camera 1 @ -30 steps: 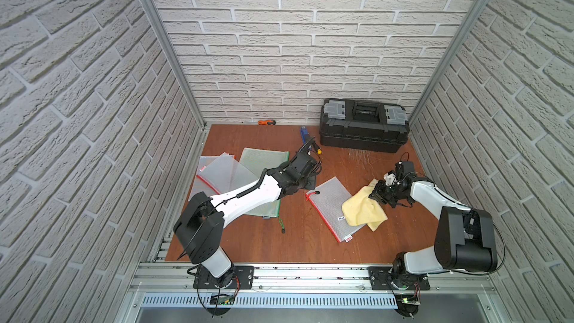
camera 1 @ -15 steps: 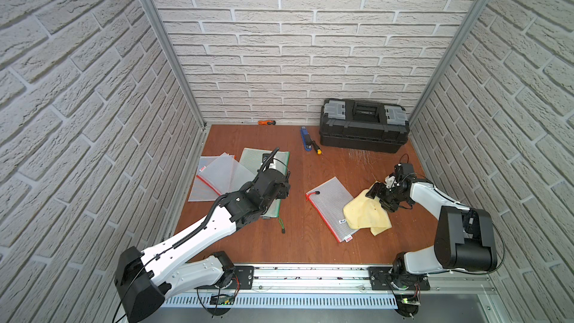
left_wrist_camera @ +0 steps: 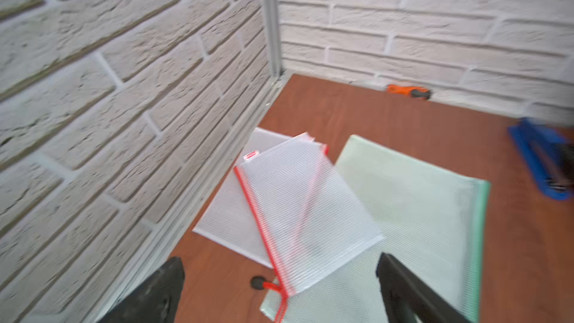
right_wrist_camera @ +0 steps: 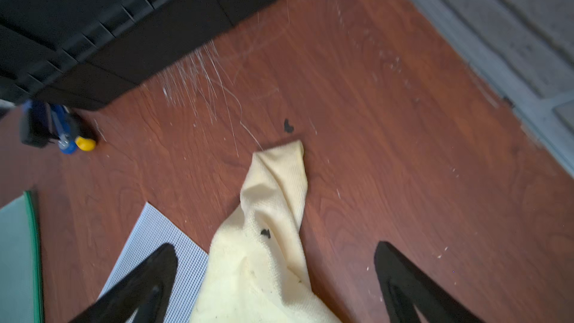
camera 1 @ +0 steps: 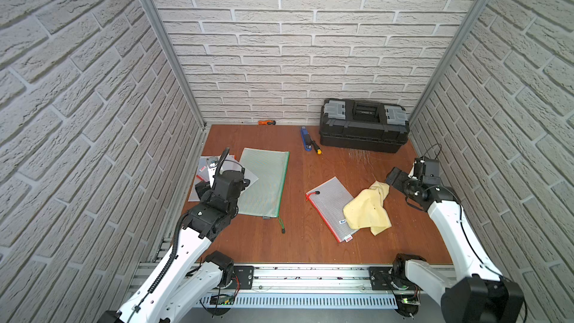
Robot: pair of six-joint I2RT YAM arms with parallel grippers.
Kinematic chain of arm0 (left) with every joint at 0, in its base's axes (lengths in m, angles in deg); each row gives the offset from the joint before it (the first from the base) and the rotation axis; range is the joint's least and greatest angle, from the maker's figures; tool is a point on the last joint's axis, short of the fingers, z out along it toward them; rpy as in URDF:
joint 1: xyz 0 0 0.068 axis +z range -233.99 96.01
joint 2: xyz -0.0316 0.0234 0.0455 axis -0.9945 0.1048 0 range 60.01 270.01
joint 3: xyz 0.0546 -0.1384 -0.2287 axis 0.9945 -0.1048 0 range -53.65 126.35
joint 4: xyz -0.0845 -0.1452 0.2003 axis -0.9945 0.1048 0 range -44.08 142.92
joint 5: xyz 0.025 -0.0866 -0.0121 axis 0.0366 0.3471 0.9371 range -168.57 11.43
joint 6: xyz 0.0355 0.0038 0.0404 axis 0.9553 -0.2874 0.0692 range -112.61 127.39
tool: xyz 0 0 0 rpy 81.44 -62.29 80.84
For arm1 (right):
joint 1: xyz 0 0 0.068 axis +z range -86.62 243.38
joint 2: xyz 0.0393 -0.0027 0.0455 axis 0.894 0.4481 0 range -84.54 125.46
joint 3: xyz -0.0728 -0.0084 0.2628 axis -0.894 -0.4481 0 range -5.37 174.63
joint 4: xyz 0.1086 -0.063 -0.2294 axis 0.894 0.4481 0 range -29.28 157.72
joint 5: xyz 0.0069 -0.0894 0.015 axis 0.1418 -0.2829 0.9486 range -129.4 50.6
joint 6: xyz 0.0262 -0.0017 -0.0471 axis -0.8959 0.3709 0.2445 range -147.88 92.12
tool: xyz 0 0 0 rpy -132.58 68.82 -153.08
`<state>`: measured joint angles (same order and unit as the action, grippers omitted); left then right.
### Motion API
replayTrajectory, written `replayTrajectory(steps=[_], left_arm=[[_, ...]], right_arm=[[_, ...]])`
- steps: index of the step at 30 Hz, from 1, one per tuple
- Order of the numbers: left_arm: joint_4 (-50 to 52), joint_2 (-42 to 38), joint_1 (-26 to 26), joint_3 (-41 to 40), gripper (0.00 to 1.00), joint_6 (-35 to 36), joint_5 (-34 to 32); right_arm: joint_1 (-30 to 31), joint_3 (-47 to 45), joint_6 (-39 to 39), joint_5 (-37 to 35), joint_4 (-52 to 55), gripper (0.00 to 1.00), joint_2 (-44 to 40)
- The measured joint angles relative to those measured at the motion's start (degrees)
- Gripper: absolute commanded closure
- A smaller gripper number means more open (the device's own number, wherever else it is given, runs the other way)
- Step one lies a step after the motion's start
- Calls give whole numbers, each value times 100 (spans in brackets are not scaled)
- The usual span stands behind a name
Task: Wipe the document bag
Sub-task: Reset both arms
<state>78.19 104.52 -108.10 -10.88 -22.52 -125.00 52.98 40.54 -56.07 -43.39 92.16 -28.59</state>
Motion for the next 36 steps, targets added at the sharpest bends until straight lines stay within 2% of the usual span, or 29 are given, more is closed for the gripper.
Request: replayTrajectory(steps=[4, 7, 13, 15, 20, 25, 31, 33, 36], left_arm=[[-905, 55, 203, -1126, 2, 776, -44], [-1788, 81, 223, -1969, 2, 1263, -15], [-4457, 4, 433, -3556, 2, 1932, 92], [-4905, 26, 581, -3792, 2, 1996, 166], [-5956, 354, 1163, -3816, 2, 2026, 636], [-6813, 1460, 1834, -3633, 2, 2072, 1161], [-7722, 2787, 2035, -3217, 2, 2179, 1668], [-7882, 3093, 2070, -3014, 2, 2201, 1821], [-8070, 3449, 2103, -2721, 2, 2286, 2002]], right_arm=[[7, -1510, 140, -308, -1801, 0, -1014], [66, -2767, 350, -549, -3224, 0, -1342], [289, -3606, 925, -1084, -4850, 0, -846], [354, -3735, 1069, -1239, -5547, 0, -435], [544, -3851, 1368, -1377, -7012, 0, 918], [680, -3674, 1733, -1349, -8762, 0, 2673], [846, -3650, 2124, -1036, -9473, 0, 2905], [879, -3648, 2243, -973, -10028, 0, 3261], [975, -3637, 2350, -938, -10045, 0, 3434]])
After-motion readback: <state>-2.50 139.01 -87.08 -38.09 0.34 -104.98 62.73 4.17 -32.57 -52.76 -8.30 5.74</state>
